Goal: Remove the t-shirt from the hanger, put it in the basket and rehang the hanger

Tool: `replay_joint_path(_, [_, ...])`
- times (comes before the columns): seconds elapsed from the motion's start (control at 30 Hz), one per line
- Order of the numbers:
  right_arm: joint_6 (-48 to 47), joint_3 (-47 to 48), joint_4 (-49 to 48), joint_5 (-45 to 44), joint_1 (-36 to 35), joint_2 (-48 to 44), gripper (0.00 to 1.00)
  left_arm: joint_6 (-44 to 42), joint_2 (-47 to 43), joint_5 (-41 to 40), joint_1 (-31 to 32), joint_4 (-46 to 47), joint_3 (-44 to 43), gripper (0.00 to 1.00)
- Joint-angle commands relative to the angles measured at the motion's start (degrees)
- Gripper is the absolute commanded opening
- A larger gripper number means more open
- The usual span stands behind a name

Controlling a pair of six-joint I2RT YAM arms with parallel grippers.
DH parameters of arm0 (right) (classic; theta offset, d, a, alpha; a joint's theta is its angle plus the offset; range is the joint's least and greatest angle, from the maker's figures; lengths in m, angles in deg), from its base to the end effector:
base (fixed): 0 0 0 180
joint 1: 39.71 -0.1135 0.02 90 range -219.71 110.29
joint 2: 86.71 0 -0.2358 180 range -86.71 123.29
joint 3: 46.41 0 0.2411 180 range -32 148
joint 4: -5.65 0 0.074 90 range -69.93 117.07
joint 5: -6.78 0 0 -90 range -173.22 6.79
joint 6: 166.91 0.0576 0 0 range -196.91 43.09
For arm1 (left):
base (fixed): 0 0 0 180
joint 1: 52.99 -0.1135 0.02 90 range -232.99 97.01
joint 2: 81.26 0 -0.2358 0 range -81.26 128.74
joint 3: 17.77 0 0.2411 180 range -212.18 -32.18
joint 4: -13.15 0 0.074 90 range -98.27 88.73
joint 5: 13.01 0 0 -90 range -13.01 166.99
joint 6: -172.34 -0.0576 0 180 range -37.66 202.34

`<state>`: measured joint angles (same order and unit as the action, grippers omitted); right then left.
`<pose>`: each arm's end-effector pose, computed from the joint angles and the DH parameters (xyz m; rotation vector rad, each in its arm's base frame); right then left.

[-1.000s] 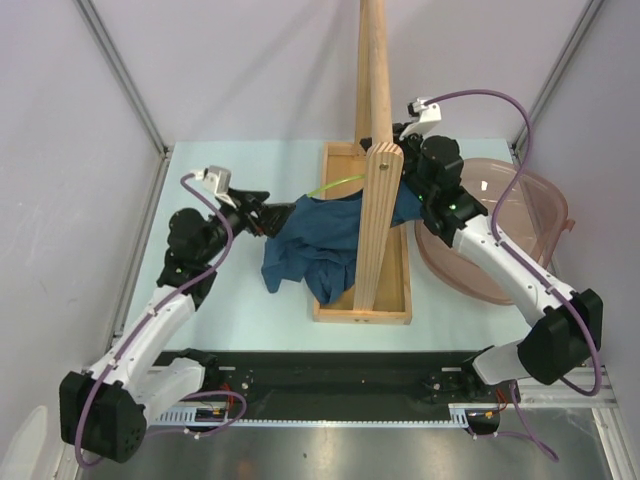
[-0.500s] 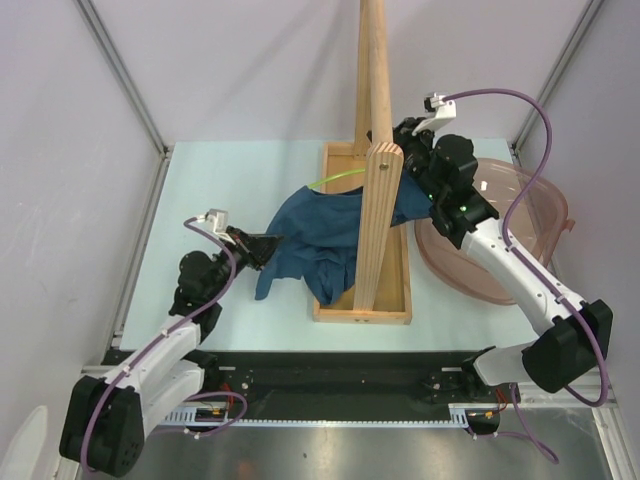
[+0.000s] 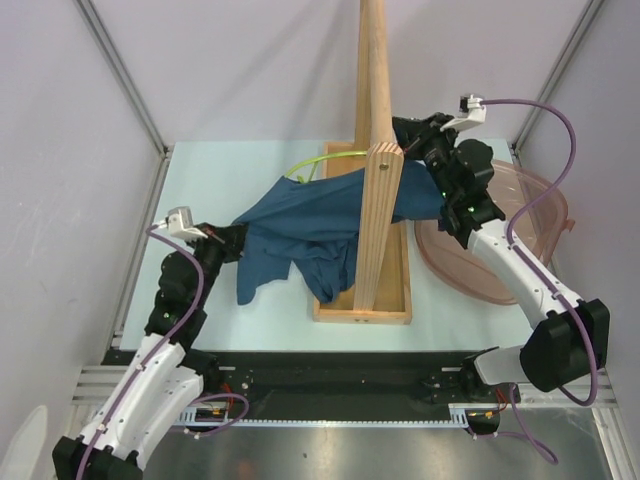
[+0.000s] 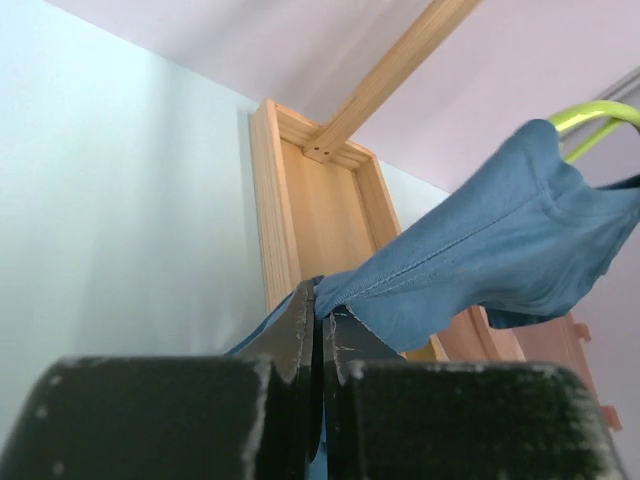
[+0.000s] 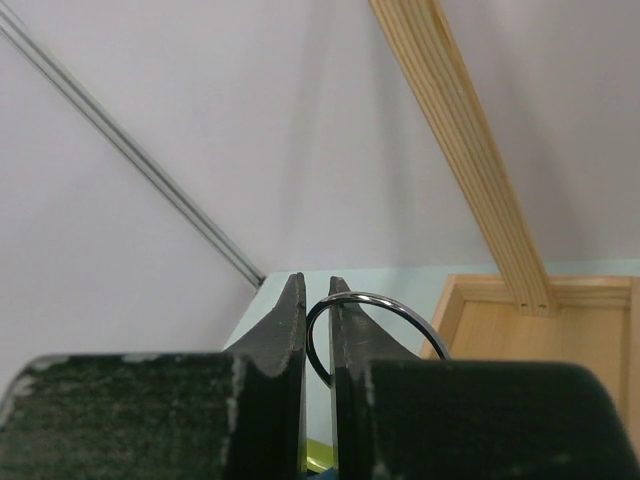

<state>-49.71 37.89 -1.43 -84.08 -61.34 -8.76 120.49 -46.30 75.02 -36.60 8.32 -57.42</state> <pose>0.3149 0.1239 0.4013 0.0796 1.3690 0.7087 0.1911 -0.0541 0.2680 -0.3329 1.5846 -0.7152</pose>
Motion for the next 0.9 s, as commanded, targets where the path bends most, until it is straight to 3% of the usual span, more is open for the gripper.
replay_joint_path(0.0, [8.37, -1.86, -11.98, 1.90, 5.71, -3.07, 0.00, 0.96, 2.73, -5.25, -0.47, -9.23, -1.75, 0.00])
replay_joint_path(0.17, [9.36, -2.30, -12.43, 3.67, 7.12, -3.16, 0.00, 1.13, 5.38, -5.23, -0.30, -12.57, -1.05, 0.00])
replay_joint_path(0.3, [11.55, -4.31, -13.30, 4.82, 9.94, -4.56, 0.00, 1.49, 1.62, -6.46, -0.21, -13.54, 0.27, 0.01])
replay_joint_path(0.53, [8.93, 1.56, -14.63, 12.81, 5.20, 1.58, 0.00, -1.67, 6.69, 9.52, 2.50, -3.09, -2.27, 0.03])
replay_joint_path(0.57, [7.44, 2.52, -14.28, 13.16, 3.63, 2.55, 0.00, -2.11, 7.74, 10.67, 3.30, -2.65, -2.88, 0.07])
replay_joint_path(0.67, [6.64, 5.87, -12.43, 15.01, 2.30, 5.97, 0.00, -4.39, 5.67, 9.63, 6.90, -2.82, -4.56, 0.54])
replay_joint_path(0.7, [6.81, 6.57, -11.82, 16.58, 1.86, 6.94, 0.00, -5.01, 3.91, 6.84, 7.95, -3.08, -4.21, 0.83])
replay_joint_path(0.77, [6.55, 8.77, -11.20, 18.43, 1.24, 8.96, 0.00, -7.72, -2.40, 4.19, 9.46, -4.30, -4.12, 0.94])
replay_joint_path(0.87, [5.06, 10.26, -10.23, 20.11, -0.08, 10.02, 0.00, -10.36, -6.56, -0.82, 9.37, -11.06, -8.15, 0.96])
